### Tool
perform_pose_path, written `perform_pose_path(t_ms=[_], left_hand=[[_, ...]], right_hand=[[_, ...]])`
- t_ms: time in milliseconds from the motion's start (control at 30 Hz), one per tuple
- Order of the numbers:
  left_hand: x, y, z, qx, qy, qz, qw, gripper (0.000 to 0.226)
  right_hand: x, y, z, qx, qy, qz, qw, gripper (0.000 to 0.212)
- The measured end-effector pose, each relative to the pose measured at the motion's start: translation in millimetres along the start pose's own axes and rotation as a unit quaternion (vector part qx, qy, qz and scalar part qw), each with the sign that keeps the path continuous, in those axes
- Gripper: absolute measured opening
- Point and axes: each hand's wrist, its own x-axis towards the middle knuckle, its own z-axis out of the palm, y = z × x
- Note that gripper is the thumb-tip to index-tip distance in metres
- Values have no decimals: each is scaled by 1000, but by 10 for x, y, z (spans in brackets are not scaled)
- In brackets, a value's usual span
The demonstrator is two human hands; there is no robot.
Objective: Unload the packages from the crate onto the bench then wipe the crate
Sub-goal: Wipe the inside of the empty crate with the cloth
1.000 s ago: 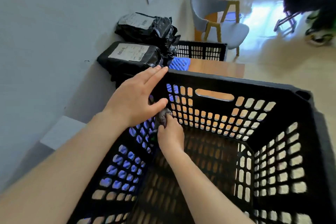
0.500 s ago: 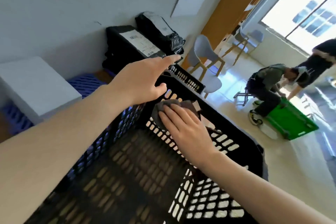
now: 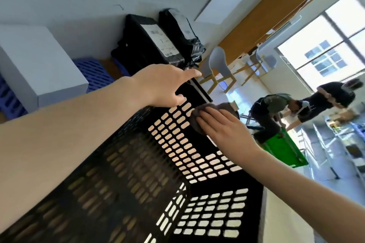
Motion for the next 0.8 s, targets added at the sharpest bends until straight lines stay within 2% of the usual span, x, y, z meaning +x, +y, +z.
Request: perform_pose_path(t_ms=[100, 200, 533, 667, 800], left_hand=[[-4, 2, -13, -6, -6, -10, 1000, 69], [-6, 10, -22, -12, -5, -15, 1000, 69], [-8, 14, -21, 9, 3, -17, 1000, 66], [-23, 26, -21, -5, -1, -23, 1000, 65], [-23, 15, -33, -13, -9, -30, 999, 66]], right_hand=[[-561, 41, -20, -7, -68, -48, 997, 44], [-732, 88, -30, -8, -108, -73, 991, 46], [798, 34, -66, 25, 18, -16, 999, 33], [320, 84, -24, 15, 4, -44, 999, 35], [-646, 145, -43, 5, -113, -104, 988, 43]])
